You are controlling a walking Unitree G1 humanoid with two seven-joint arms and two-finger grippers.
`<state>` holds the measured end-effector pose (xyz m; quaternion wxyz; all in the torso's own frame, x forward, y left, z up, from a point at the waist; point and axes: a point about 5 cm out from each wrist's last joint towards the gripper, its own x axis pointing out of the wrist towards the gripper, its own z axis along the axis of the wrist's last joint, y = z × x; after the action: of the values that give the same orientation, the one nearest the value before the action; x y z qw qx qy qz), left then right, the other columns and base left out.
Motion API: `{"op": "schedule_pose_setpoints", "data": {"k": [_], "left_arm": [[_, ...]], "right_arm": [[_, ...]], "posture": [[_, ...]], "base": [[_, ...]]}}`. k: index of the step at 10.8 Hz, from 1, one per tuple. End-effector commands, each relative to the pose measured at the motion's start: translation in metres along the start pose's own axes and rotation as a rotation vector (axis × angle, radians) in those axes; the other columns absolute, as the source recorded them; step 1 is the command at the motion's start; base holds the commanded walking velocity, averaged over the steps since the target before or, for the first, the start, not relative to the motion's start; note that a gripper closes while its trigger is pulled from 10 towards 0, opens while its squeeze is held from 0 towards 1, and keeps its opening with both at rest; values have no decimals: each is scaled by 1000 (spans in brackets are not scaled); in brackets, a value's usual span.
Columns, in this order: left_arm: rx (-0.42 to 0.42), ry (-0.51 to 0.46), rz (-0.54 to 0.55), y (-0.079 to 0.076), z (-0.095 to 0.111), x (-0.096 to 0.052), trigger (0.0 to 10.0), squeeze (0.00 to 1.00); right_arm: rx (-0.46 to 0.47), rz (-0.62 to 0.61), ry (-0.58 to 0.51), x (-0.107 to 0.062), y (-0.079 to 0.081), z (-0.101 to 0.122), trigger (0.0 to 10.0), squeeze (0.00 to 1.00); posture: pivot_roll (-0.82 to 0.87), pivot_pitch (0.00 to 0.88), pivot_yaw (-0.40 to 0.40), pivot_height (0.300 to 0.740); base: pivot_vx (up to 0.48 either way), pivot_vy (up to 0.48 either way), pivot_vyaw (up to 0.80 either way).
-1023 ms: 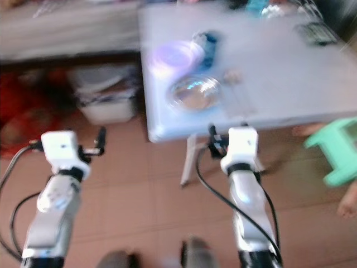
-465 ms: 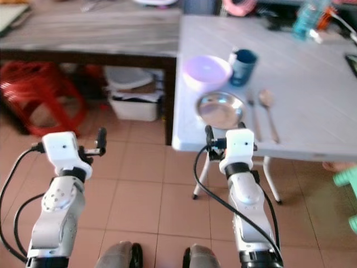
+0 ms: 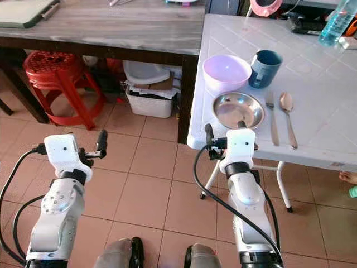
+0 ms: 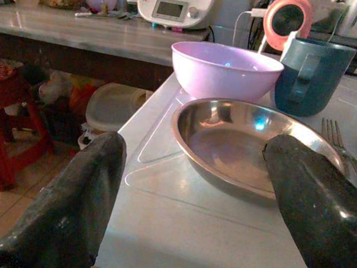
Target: Setting the table
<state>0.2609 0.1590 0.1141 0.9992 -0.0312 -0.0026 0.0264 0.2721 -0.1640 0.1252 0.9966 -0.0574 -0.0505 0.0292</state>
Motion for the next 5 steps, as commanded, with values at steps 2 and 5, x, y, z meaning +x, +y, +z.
{"op": "schedule_pose_setpoints", "data": {"k": [2,5], "left_arm": [[1,-3,1,1,2,-3,10000,0],[-2,3,7,1,1,-5,10000,0]], "right_arm": [[3,1,-16,-2,-1,4,10000,0],[1,8,-11,-3,-1,3,10000,0]], "posture": [[-40,151,-19,740],[-41,156,-23,740]], "base": [[0,-349,0],[0,-431,0]]}}
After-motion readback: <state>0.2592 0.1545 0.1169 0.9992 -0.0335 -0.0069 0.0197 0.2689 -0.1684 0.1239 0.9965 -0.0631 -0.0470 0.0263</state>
